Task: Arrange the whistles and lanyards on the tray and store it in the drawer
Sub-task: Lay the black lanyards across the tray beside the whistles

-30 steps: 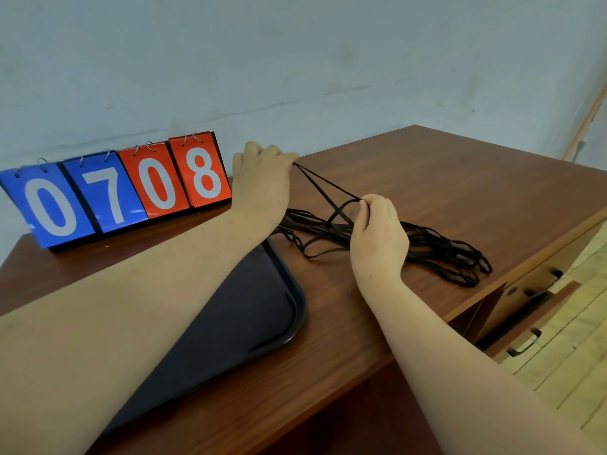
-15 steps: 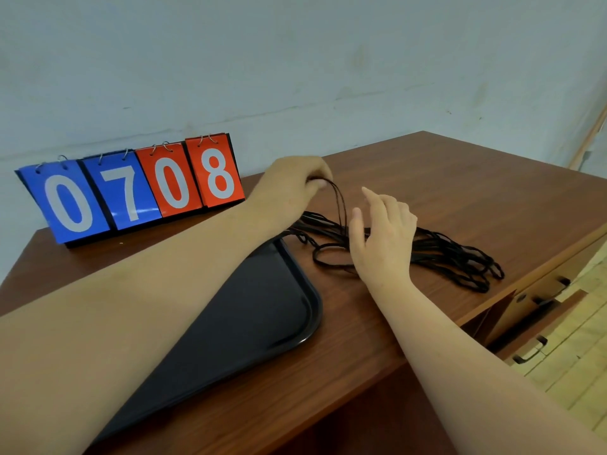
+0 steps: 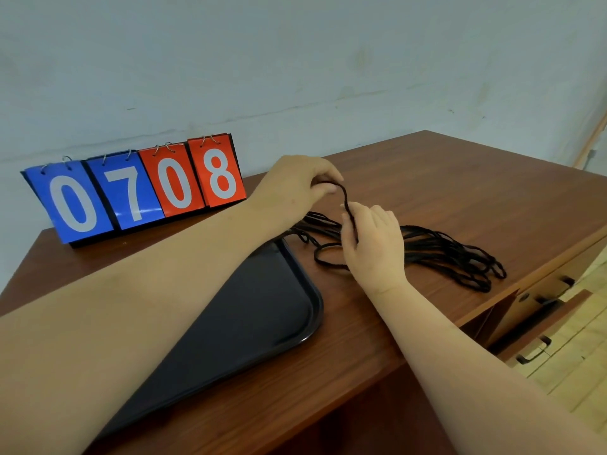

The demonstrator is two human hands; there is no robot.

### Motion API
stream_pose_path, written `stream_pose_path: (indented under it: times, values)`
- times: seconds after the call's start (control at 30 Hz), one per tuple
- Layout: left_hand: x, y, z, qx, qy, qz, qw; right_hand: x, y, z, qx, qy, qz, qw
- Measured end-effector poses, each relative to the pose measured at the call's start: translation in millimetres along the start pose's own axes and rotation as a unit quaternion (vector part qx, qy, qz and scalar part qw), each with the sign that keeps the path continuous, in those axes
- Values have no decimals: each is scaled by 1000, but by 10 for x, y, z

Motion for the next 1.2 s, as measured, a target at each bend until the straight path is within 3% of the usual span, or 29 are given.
stream_pose_path:
  times: [0.07,0.17,0.27,0.53,0.73,0.83,1.03,1.2]
  values:
    - [46,37,-70,17,4,16,1000,52,-4,13,-29,-15,12,999]
    - [160,129,-165,33,-14,29,999,55,-8,-26,-62,-64,-103,991]
    - [308,235,-262,29,-81,23,996,55,21,-73,-14,-24,-152,988]
    - [959,568,-472,17,-205,92,974,363,-96,-299,116,109,-103,982]
    - [1352,1158,-697,72,-167,153,971,768,-469,-525,166,129,-23,977]
    - [1458,1518,-865,111,-133,169,970,763,-518,-696,181,124,-28,975]
    - [1486,2140,-1253,182,-113,134,967,342,-345,-1086,115,65,-154,979]
    - [1418,2414,-1527,227,-105,74,965,-24,-265,-1159,-12,5,-258,966]
Point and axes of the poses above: each hand's wrist, its own y-axis away from the middle knuckle, its own x-axis out of the back of the hand, z = x × y, the point moved 2 cm from there along -y, towards the middle knuckle, and after that the axes turned 4 degrees about -y, right-handed, at the moved point
